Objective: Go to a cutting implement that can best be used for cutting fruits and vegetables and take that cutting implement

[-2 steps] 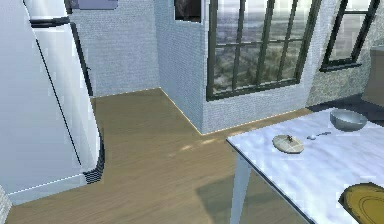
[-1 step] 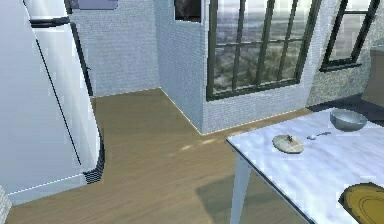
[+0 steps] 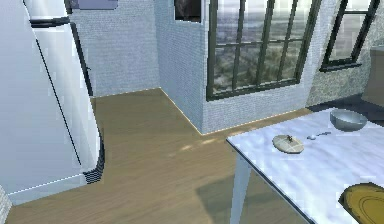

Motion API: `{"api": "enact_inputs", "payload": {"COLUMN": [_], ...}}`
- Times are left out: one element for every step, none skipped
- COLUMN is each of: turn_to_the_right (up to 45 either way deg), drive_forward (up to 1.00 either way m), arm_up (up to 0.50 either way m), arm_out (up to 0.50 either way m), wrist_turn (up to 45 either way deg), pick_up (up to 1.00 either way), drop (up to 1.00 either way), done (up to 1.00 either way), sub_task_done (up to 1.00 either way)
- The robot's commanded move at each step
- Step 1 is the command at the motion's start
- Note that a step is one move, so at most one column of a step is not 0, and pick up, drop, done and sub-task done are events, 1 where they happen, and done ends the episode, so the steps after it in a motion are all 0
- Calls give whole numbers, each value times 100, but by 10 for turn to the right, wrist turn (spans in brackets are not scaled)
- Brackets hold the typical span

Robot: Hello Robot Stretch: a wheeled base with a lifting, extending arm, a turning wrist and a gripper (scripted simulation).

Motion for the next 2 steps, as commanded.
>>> {"api": "enact_inputs", "payload": {"turn_to_the_right": [0,0], "drive_forward": [0,0], "arm_up": [0,0], "arm_out": [0,0], "wrist_turn": [450,450], "pick_up": [0,0], "drop": [0,0], "done": [0,0], "sub_task_done": [0,0]}}
